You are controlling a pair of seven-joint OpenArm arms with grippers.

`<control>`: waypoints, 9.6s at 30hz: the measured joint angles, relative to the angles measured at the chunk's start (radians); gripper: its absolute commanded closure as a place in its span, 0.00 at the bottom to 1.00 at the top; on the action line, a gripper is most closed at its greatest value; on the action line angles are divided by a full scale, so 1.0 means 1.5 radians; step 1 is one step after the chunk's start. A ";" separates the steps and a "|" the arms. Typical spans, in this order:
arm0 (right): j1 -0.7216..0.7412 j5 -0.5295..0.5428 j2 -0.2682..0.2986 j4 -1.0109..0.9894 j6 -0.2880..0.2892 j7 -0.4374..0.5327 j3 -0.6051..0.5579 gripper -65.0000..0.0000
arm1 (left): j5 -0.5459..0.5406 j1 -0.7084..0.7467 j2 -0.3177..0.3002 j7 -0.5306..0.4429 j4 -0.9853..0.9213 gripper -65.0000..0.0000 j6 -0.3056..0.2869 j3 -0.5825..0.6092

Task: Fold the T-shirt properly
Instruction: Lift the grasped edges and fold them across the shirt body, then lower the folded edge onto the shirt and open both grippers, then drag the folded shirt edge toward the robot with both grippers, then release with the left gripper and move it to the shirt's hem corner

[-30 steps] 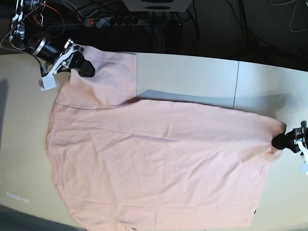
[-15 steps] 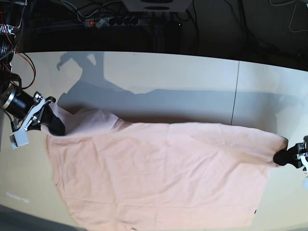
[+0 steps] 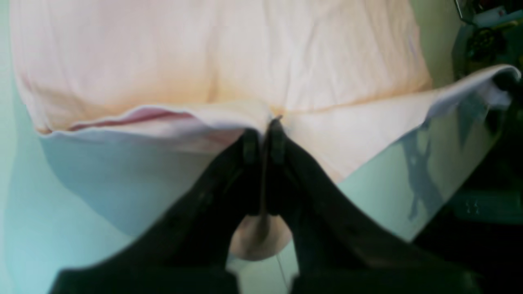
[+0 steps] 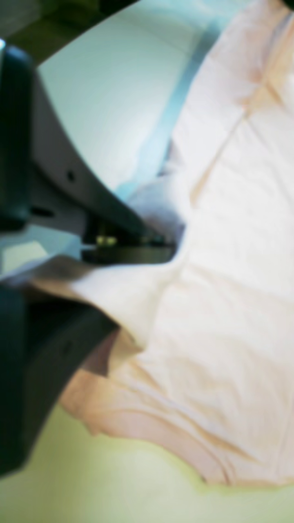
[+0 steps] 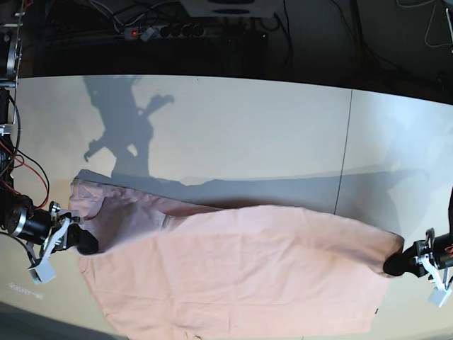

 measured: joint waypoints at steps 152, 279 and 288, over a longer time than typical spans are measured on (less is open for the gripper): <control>0.171 -0.583 -0.253 -0.584 -0.141 0.472 0.026 1.00 | 0.650 -0.002 0.218 -0.531 -0.262 1.00 0.126 -0.004; -0.602 -0.358 -0.144 0.219 -0.129 0.232 0.189 1.00 | 0.403 -0.014 0.064 -0.449 -0.304 0.37 0.003 0.029; -0.602 -0.358 -0.144 0.219 -0.129 0.228 0.189 1.00 | 0.445 -0.013 0.063 -0.482 -0.333 0.37 0.025 0.029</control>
